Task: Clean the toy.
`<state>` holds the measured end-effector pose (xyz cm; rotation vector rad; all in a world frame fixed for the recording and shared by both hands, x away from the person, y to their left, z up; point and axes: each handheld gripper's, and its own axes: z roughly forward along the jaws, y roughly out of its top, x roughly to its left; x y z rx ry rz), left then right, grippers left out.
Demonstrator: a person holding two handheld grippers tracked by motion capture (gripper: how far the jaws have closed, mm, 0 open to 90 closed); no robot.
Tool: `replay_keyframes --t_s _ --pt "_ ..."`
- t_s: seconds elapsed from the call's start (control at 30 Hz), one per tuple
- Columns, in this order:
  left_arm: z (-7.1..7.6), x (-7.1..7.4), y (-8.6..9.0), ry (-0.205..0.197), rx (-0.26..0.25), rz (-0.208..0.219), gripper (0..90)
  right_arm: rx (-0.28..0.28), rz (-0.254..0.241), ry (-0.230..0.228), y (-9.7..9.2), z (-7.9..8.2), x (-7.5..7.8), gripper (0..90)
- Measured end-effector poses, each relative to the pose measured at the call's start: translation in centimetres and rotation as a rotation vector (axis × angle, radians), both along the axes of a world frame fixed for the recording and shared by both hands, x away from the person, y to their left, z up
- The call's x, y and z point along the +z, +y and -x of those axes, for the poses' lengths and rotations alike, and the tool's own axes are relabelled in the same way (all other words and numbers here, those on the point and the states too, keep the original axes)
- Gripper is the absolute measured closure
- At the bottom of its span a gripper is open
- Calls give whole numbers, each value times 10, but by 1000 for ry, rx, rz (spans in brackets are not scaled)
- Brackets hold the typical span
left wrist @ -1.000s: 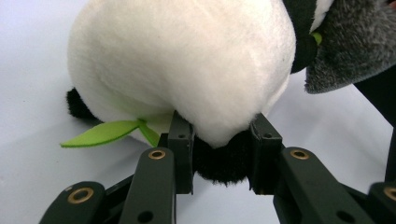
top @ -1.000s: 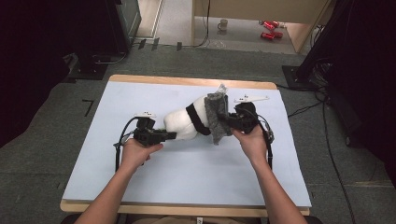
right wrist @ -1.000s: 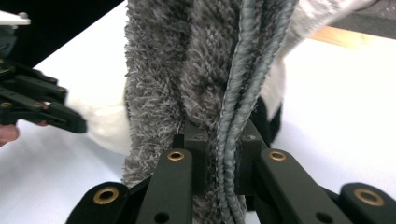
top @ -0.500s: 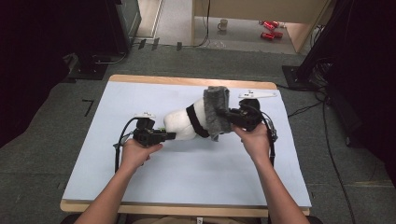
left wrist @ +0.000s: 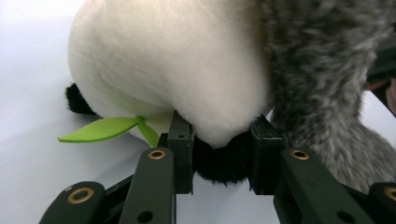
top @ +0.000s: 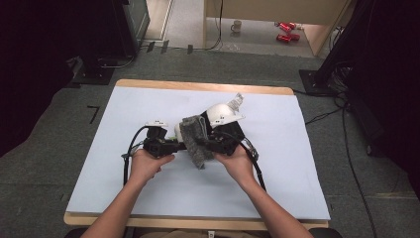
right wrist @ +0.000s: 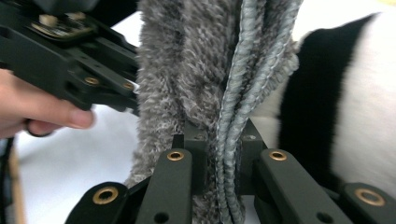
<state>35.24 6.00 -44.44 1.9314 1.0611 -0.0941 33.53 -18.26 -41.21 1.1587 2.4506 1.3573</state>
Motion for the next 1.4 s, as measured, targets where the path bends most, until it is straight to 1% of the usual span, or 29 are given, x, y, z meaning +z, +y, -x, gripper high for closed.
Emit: replay_keyframes --t_s 0.03,0.13,0.2,0.23,0.33,0.43,0.53,0.63,0.73,0.83,0.87,0.9,1.03,1.1,1.17,1.23,1.27,1.33,1.4 --pt "-1 0 1 2 2 1 684 -7 14 -12 -2 -1 0 807" --pt "-2 0 3 5 -5 5 685 -58 55 -34 -13 -5 3 809" --pt "-2 1 2 -1 -13 9 685 -77 18 -5 -25 -9 3 809" --pt "-2 1 1 -5 -16 4 685 -80 18 -4 -27 -9 4 809" --pt "-4 2 3 1 -19 10 686 -88 33 -21 -33 -9 8 809" --pt "-7 1 9 17 -15 23 686 -104 19 -30 -42 -10 14 809" --pt "-9 1 12 21 -16 31 686 -134 6 -41 -53 -12 19 809" --pt "-10 1 13 20 -16 30 686 -169 -12 -36 -67 -14 22 808" --pt "-12 1 14 25 -16 36 686 -203 -13 -38 -79 -16 21 808" --pt "-12 1 14 26 -18 38 686 -235 -17 -31 -90 -18 16 808" --pt "-13 1 13 25 -21 37 686 -243 -25 -20 -93 -19 14 808" --pt "-13 1 13 25 -24 37 686 -248 -30 -18 -96 -20 10 807" --pt "-14 1 13 26 -29 41 686 -271 -26 -8 -102 -22 6 807" --pt "-15 0 13 27 -35 44 686 -281 -17 -7 -105 -22 5 808" --pt "-15 1 13 25 -42 41 687 -298 -10 6 -110 -23 4 808" --pt "-15 1 13 17 -57 35 690 -328 22 6 -114 -23 4 808" --pt "-15 1 13 20 -61 39 693 -347 39 5 -118 -24 5 809" --pt "-15 2 15 13 -76 41 700 -374 30 5 -126 -23 8 809" --pt "-14 4 18 13 -101 59 707 -379 -10 1 -132 -21 15 809"
